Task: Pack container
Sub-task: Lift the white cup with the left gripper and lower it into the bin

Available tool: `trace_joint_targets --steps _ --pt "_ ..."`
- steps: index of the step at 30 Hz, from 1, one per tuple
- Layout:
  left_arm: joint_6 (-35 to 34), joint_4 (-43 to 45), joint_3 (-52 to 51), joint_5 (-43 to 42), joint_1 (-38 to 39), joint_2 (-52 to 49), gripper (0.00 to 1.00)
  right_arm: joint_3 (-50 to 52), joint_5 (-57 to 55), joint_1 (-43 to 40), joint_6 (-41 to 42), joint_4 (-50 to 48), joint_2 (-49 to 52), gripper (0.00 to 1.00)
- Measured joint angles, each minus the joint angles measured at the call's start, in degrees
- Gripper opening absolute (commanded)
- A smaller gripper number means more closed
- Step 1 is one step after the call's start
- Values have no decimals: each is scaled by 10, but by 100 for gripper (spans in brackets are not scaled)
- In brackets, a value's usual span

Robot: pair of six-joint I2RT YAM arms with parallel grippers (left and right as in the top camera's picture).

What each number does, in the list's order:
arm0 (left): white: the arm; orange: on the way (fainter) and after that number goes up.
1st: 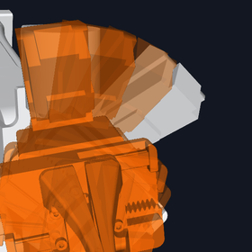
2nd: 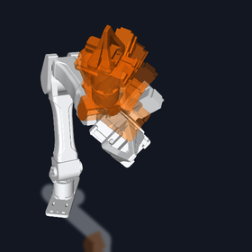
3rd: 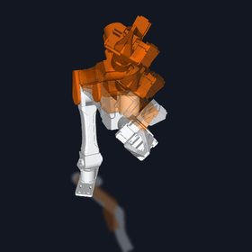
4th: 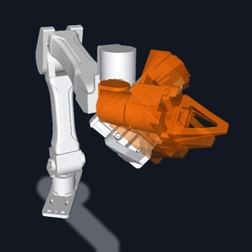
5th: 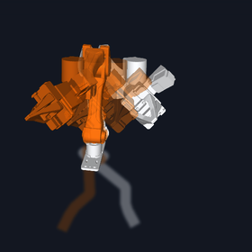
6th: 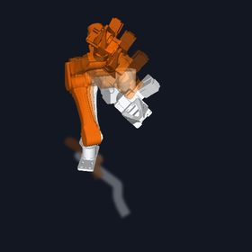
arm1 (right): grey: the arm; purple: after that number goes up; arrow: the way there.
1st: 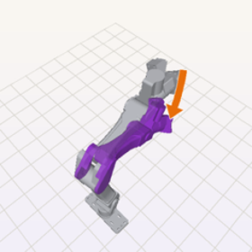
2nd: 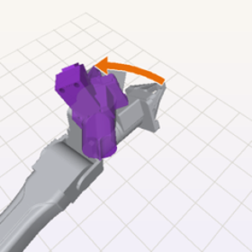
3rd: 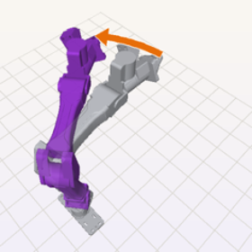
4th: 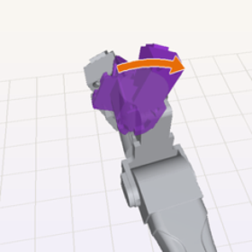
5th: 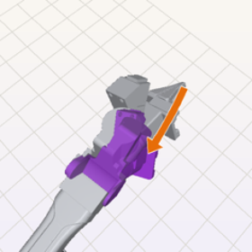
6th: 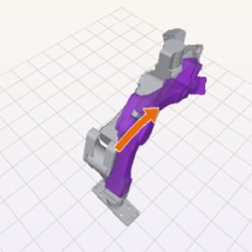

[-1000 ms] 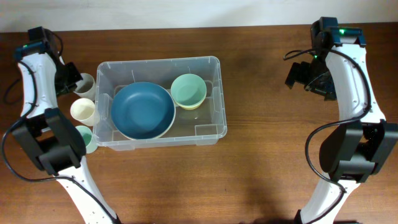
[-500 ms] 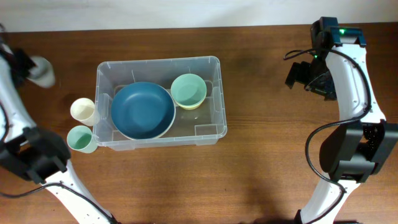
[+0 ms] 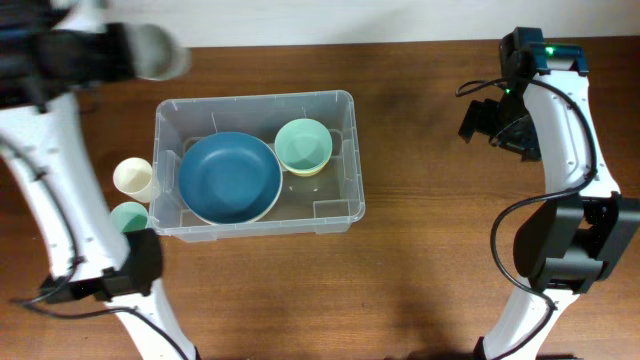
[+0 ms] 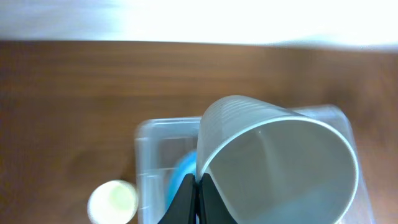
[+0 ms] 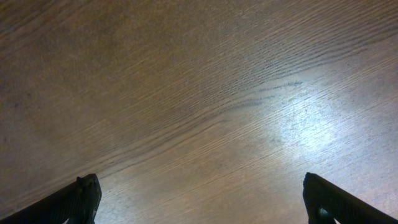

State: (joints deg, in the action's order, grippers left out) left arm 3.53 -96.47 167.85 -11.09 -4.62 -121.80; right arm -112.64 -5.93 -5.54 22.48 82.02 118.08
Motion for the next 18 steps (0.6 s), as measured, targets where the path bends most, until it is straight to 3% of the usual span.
trace_joint_targets --steps 7,18 --pt "91 0 -115 14 130 -4 1 0 0 0 0 0 0 99" --pt "117 47 -282 19 274 -8 1 0 0 0 0 0 0 99"
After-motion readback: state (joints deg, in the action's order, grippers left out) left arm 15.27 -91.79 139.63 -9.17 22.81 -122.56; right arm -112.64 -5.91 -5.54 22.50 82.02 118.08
